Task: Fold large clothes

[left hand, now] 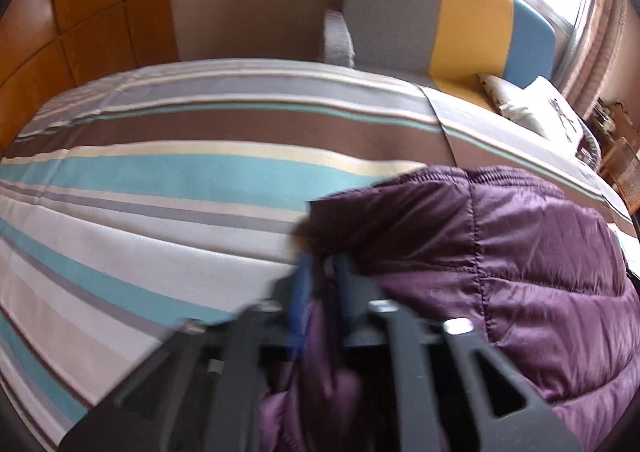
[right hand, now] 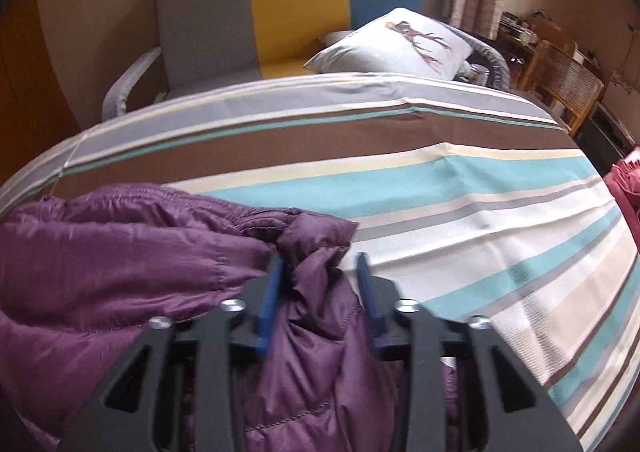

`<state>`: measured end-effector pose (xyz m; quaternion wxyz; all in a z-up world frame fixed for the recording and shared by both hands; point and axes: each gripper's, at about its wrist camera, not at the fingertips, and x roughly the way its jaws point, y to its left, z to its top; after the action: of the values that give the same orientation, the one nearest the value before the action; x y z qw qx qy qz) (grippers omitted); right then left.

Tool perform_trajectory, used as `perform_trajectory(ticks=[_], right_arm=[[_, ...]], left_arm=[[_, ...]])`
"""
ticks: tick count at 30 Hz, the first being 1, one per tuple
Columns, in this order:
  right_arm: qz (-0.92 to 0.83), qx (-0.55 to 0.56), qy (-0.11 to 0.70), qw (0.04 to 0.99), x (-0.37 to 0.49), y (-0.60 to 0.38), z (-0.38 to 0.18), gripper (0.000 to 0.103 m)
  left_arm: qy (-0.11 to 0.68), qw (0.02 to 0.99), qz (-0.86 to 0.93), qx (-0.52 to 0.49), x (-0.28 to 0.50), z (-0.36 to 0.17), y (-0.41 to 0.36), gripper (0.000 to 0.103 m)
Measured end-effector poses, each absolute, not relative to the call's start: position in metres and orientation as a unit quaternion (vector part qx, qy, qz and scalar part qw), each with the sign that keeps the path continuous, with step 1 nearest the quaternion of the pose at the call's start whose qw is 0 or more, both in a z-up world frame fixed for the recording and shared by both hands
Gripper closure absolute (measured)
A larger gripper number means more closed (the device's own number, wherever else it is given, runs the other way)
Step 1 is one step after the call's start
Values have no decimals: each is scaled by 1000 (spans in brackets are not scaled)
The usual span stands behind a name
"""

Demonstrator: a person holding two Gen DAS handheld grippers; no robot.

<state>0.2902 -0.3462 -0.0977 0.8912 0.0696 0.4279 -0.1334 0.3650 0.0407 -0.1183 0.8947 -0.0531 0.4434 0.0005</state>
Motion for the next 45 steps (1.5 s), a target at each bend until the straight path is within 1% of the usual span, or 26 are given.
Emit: perform_trajectory(ticks=[1,5,9,12,15,19,22,31,36,40,41,44,45], right_arm=[[-135,72,423,893,287,-347,-94,49],[-135,66,399,904,273,-338,-71,49],[-118,58,371,919,252,-312,-46,49],[-87,69,350,930,234,-288,-31,49],[-57,72,335,938,219,-260,-26,49],[-31,66,330,941,209,-226,-33,49],[-28,55,346,936,213,-212,-51,49],[-44,39,367,928,226,-213,-91,49],[-46,42,381,922,232,-213,-103,49],[-46,42,386,921,234,-214,-103,49],[-46,42,386,921,234,-214,-102,49],[-48,40,385,921,235,-214,-100,49],[-48,40,385,921,235,-214,-100,49]], left_arm=[[435,898,1,-63,361,-112,45,63],[409,909,4,-77,345,-86,51,63],[376,923,-18,-82,321,-60,38,63],[364,926,-52,-86,303,-51,19,63],[365,923,-80,-88,287,-53,0,62],[382,916,-91,-87,278,-68,-19,61],[385,916,-83,-79,275,-80,-24,61],[389,914,-85,-80,277,-114,-16,59],[387,915,-84,-77,274,-121,-18,59],[397,912,-79,-68,275,-115,-19,59],[398,912,-76,-61,274,-112,-21,59],[391,916,-71,-53,266,-104,-22,49],[389,917,-71,-53,264,-102,-21,48]])
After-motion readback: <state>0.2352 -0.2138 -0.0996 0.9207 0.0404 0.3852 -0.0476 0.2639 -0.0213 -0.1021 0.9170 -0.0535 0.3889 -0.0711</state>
